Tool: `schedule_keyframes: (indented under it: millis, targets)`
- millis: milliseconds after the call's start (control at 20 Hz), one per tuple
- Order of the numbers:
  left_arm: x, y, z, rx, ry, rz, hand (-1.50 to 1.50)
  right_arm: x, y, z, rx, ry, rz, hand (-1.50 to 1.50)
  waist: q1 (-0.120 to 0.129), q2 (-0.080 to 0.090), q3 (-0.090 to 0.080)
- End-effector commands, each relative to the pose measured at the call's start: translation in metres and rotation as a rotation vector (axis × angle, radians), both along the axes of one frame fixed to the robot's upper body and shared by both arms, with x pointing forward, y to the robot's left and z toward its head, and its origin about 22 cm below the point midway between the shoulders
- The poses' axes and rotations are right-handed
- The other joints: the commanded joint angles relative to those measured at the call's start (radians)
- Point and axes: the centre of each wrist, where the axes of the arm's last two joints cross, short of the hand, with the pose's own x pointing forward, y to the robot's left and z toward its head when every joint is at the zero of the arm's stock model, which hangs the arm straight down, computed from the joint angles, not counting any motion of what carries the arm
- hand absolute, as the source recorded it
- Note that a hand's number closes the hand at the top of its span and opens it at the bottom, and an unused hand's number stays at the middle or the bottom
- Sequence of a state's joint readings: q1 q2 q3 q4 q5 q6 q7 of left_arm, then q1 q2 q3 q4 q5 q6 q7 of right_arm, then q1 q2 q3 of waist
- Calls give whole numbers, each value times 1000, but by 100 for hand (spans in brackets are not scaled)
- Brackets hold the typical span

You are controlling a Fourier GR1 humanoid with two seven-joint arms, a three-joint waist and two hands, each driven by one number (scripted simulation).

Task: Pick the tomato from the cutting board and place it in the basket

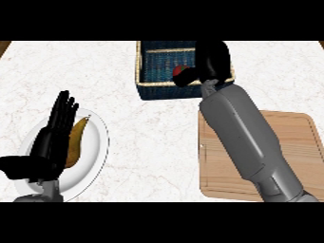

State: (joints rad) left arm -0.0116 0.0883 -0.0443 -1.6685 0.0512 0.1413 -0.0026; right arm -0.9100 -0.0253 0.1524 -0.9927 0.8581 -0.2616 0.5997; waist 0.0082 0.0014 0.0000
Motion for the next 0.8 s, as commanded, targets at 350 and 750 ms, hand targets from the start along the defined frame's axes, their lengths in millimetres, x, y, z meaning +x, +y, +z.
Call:
schedule_keyframes:
  millis: [350,750]
  targets:
    - [-11,3,-12,-13,14,5,0,-10,3,28,95,-276,-52,-150,-4,-3,0]
    - [16,-5,4,-15,-3,2,0,-21,-55,84,119,-331,-204,-150,-16,-4,0]
